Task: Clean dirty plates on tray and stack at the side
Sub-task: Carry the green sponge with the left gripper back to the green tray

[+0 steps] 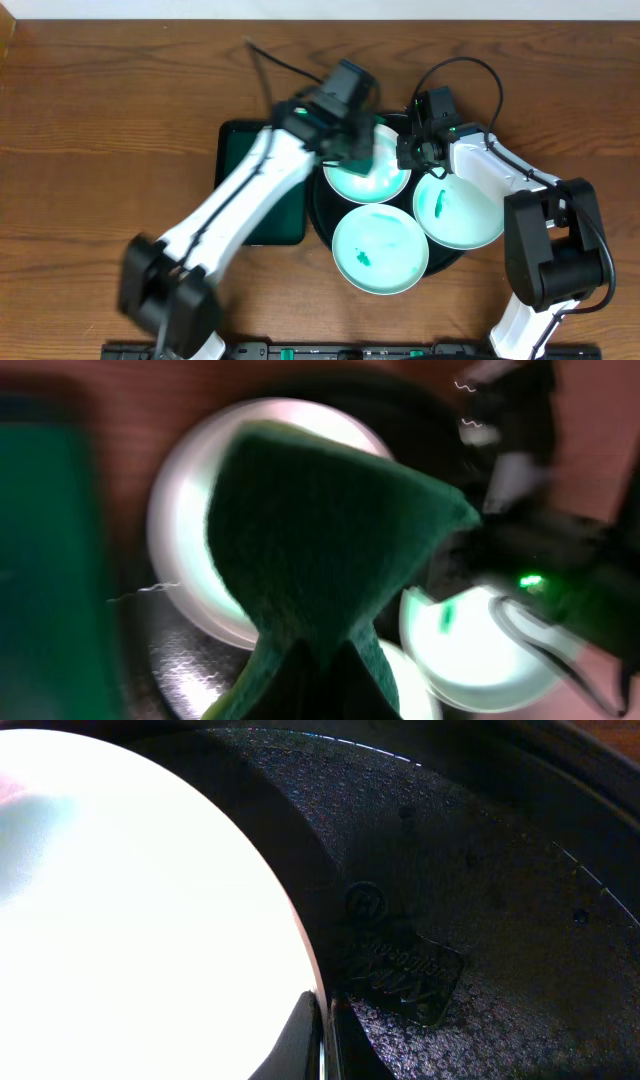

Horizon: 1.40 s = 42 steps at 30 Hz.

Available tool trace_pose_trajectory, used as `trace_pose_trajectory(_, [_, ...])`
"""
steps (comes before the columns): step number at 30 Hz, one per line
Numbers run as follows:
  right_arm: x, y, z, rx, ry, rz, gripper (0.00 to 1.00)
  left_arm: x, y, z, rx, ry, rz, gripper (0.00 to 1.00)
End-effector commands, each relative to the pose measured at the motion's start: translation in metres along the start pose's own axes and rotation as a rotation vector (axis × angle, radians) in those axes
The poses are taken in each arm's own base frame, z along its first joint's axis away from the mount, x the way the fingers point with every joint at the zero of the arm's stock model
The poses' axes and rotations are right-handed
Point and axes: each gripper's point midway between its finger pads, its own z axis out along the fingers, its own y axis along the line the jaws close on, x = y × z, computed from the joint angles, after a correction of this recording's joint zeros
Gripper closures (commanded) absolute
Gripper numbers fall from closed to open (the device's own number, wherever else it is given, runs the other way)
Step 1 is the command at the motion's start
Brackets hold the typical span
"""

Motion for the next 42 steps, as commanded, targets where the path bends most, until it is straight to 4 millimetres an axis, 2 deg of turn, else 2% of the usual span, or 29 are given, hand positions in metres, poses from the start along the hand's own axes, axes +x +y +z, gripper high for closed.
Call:
trace_pose_trajectory(1, [0.005,0.011,0.001,-0.029,0.012,-0.014,0.99,-0.015,0.062,-0.029,-0.224,-0.06,-0.012,0.93])
trace_pose_trajectory(6, [0.005,0.011,0.001,-0.029,0.013,-0.014,0.99,0.007,0.13,-0.041,-0.414,0.076,-0.016,0.93])
trace_pose_trajectory(11, [0.005,0.011,0.001,-0.029,0.012,-0.014,0.99,0.022,0.169,-0.027,-0.463,0.124,-0.089,0.93])
trace_pose_trajectory(19, [0.005,0.011,0.001,-0.029,0.013,-0.014,0.99,0.055,0.202,0.015,-0.486,0.159,-0.118,0.92])
trace_pose_trajectory(26, [0.005,0.011,0.001,-0.029,0.012,-0.014,0.99,0.077,0.215,0.033,-0.495,0.18,-0.122,0.93])
trace_pose_trajectory(27, [0.005,0.011,0.001,-0.029,0.013,-0.014,0.99,0.077,0.215,0.033,-0.495,0.181,-0.123,0.92])
trace_pose_trajectory(31, [0.005,0.011,0.001,-0.029,0.012,-0.014,0.99,0.07,0.21,0.03,-0.476,0.162,-0.126,0.57])
trace_pose_trajectory(36, [0.005,0.011,0.001,-0.029,0.013,-0.014,0.99,0.041,0.196,0.005,-0.437,0.036,-0.196,0.44])
trace_pose_trajectory(39, [0.005,0.011,0.001,-0.029,0.013,-0.014,0.98,0.017,0.193,-0.025,-0.405,-0.077,-0.244,0.38])
trace_pose_trajectory(42, [0.005,0.011,0.001,-0.029,0.013,-0.014,0.98,-0.001,0.201,-0.058,-0.384,-0.189,-0.321,0.34])
